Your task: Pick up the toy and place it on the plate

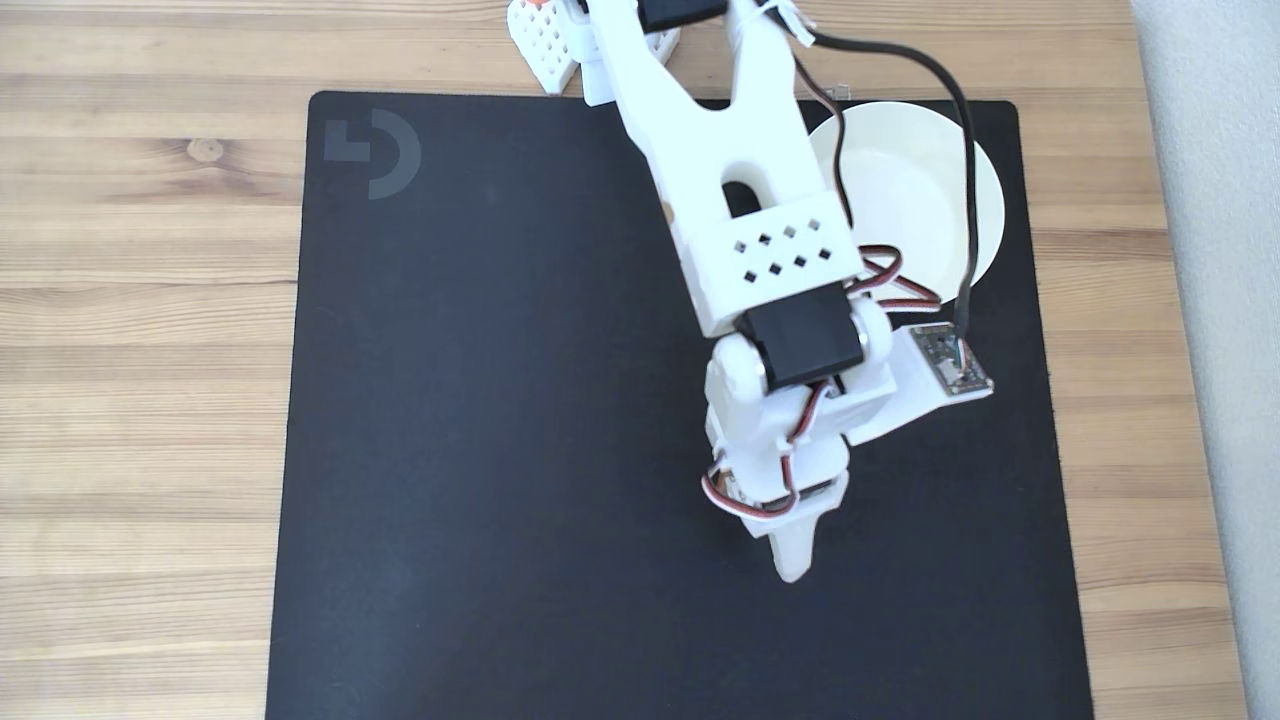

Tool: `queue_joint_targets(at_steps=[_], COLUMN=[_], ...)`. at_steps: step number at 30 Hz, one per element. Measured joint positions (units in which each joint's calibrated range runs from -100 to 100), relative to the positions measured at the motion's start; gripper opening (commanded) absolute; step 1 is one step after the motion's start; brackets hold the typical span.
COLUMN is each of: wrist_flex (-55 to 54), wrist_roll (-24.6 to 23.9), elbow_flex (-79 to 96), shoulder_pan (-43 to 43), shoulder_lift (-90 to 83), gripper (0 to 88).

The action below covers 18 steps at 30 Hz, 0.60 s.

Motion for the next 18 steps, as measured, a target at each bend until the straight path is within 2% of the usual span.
queue_joint_targets(at_steps=[18], wrist_flex=[5.15], wrist_roll=[0.05], elbow_flex=[0.0], shoulder_pan=[0.0], shoulder_lift=[0.0], gripper=[34.0])
